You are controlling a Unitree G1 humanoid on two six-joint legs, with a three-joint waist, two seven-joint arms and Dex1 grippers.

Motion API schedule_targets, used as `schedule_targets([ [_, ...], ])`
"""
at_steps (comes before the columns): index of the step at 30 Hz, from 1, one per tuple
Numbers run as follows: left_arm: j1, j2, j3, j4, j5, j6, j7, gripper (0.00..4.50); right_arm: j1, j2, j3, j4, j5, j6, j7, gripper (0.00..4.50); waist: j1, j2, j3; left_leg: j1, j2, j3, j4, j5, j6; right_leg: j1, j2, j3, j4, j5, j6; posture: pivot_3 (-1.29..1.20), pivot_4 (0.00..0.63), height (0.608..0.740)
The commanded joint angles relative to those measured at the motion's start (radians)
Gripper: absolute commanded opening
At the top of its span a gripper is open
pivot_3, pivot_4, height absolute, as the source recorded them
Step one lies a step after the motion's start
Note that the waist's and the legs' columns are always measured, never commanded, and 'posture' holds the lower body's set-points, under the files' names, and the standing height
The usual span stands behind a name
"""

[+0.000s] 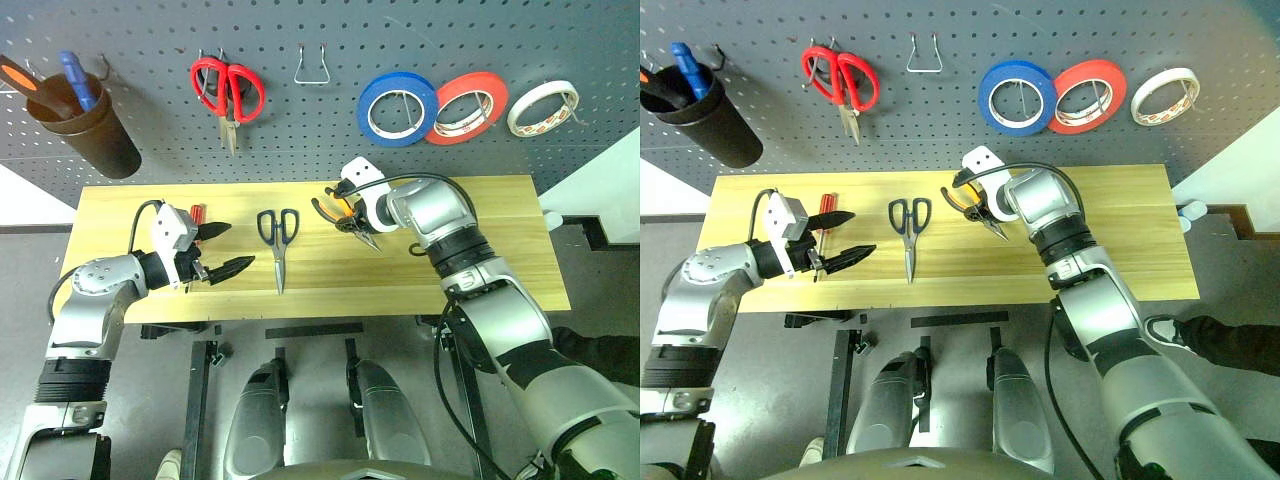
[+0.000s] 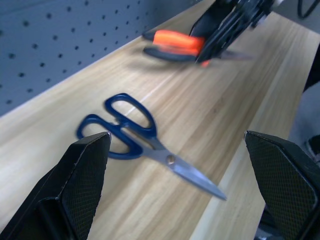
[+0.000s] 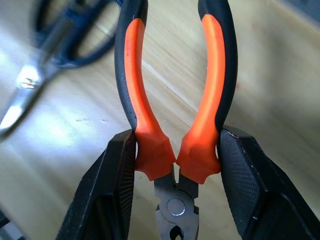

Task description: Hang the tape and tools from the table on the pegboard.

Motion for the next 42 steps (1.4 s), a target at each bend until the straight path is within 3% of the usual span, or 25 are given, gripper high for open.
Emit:
schedule_targets([
  [1,0.018,0.034,0.051,-0.070,-0.060,0.005,-0.048,4.50,0.039,-0.042,-0.062,-0.328,0.176,0.113,0.115,2.07,-0.003,-0.001,-0.001,-0.004,0.000,-0.001,0.001,0.000,0.000,-0.004,0.000,-0.001,0.000,0.000,0.000,0.12,0.247,0.740],
  [4,0.005,0.039,0.089,-0.078,-0.112,0.014,-0.069,4.50,0.085,-0.057,-0.132,-0.479,0.275,0.124,0.131,2.07,-0.005,-0.003,-0.003,-0.007,0.000,-0.001,0.002,0.001,-0.001,-0.007,0.000,-0.002,0.000,0.000,0.000,0.10,0.216,0.740],
  [9,-0.050,0.029,0.135,-0.073,-0.188,0.035,-0.080,4.50,0.087,-0.033,-0.241,-0.554,0.350,0.059,0.060,2.07,-0.004,-0.010,-0.026,-0.008,-0.002,-0.003,0.002,0.003,-0.004,-0.007,0.001,-0.004,0.000,0.001,-0.001,0.08,0.176,0.740],
  [17,-0.181,0.016,0.155,0.019,-0.189,-0.026,-0.073,4.50,-0.028,0.065,-0.365,-0.473,0.384,-0.075,-0.140,2.07,-0.011,-0.014,-0.084,-0.007,-0.003,-0.001,0.003,0.004,-0.006,-0.006,0.002,-0.005,0.001,0.001,-0.001,0.06,0.115,0.740],
  [29,-0.285,-0.003,0.190,0.121,-0.194,-0.096,-0.074,4.50,-0.227,0.178,-0.369,-0.056,0.313,-0.444,-0.353,2.07,-0.058,-0.014,-0.173,-0.005,-0.004,-0.001,0.003,0.004,-0.007,-0.003,0.002,-0.005,0.002,0.001,-0.001,0.05,0.060,0.740],
  [35,-0.281,-0.003,0.189,0.114,-0.190,-0.091,-0.057,4.50,-0.335,0.215,-0.362,0.247,0.239,-0.680,-0.452,2.07,-0.086,-0.013,-0.185,0.001,-0.004,-0.002,0.002,0.005,-0.008,0.003,0.003,-0.005,0.004,0.001,-0.001,0.06,0.060,0.740],
  [42,-0.269,0.004,0.198,0.092,-0.200,-0.058,-0.025,4.50,-0.401,0.279,-0.329,0.443,0.185,-0.878,-0.472,2.07,-0.091,-0.013,-0.186,0.015,-0.003,-0.002,0.001,0.005,-0.008,0.015,0.002,-0.003,0.004,0.001,-0.001,0.08,0.063,0.740],
])
